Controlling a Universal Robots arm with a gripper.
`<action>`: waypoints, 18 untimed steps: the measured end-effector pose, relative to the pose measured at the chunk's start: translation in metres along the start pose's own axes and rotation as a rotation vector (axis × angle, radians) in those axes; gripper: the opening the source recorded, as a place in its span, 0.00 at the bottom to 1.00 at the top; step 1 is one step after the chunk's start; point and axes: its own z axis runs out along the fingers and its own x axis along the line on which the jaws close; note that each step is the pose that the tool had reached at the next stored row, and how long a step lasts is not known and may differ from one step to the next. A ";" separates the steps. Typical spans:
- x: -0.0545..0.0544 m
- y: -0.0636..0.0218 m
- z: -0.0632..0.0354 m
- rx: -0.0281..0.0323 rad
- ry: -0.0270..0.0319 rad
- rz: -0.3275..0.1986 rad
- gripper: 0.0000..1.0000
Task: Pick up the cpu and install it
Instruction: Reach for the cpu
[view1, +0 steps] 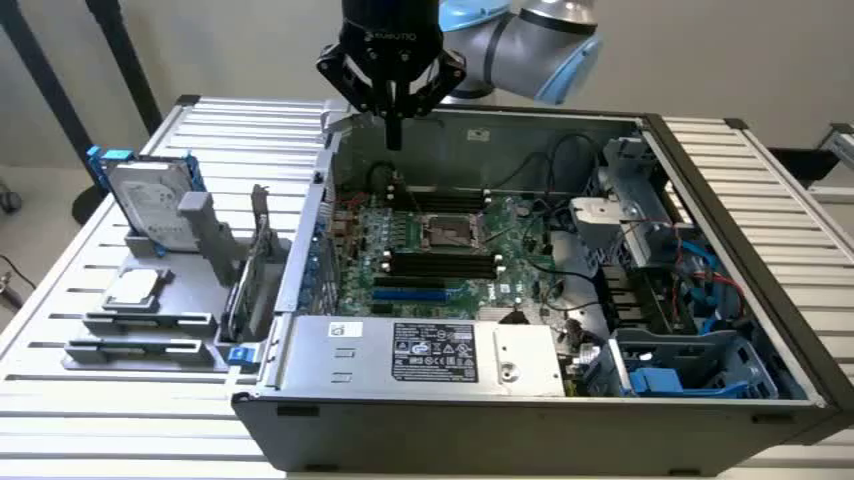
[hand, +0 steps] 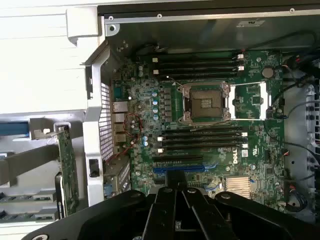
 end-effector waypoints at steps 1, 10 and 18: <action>0.000 0.0000 0.0000 0.0000 0.0000 0.000 0.11; 0.000 0.0000 0.0000 0.0000 0.0000 0.000 0.11; 0.021 -0.0015 -0.0003 0.0001 0.0008 0.000 0.11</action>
